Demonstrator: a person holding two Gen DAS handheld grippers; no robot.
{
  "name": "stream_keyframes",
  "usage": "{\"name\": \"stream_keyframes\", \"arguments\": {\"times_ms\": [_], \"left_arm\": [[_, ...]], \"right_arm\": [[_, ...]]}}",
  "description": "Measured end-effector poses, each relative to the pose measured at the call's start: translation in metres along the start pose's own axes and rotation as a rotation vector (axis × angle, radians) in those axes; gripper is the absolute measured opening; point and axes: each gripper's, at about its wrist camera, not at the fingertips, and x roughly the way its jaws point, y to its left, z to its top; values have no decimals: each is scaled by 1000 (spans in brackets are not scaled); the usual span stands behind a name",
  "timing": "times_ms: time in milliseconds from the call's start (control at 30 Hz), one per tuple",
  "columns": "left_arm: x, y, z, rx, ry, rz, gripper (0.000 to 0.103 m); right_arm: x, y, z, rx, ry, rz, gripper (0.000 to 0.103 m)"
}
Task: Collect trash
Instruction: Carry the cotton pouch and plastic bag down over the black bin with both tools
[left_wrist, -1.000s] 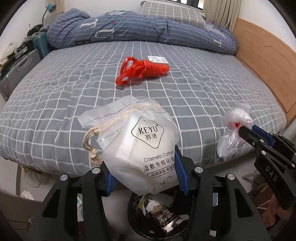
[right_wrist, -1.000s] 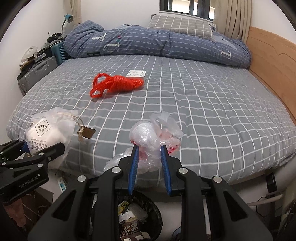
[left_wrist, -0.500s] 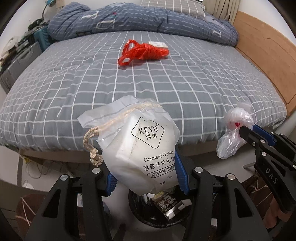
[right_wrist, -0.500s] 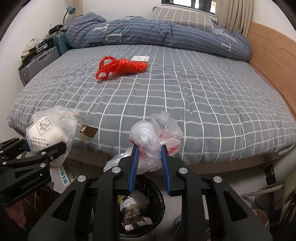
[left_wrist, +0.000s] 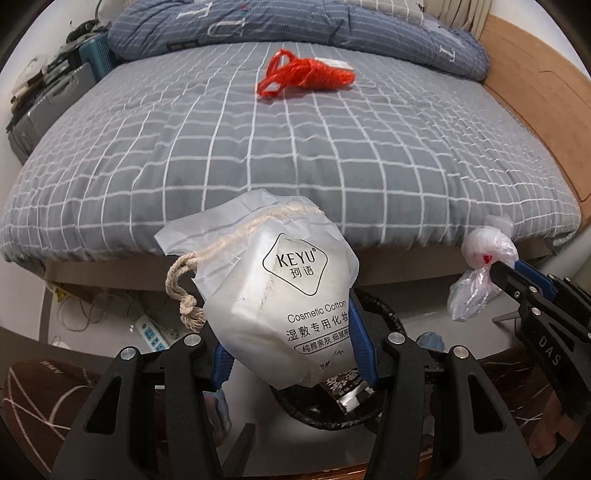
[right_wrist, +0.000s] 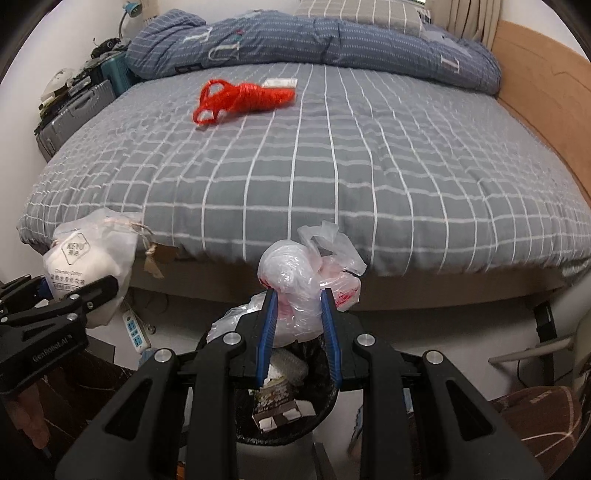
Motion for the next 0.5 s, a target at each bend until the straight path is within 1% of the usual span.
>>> {"name": "stream_keyframes", "arguments": {"times_ms": [200,367,500], "left_arm": [[20,12,-14,-23,39,-3,51],[41,22,-26,-34,80,13,51],[48,29,-31,-47,102,25,51]], "right_arm": [[20,5,-14,-6,53,-4,24],[43,13,-27,-21,103,-6,24],[63,21,-36,-37,152,-6,24]]}}
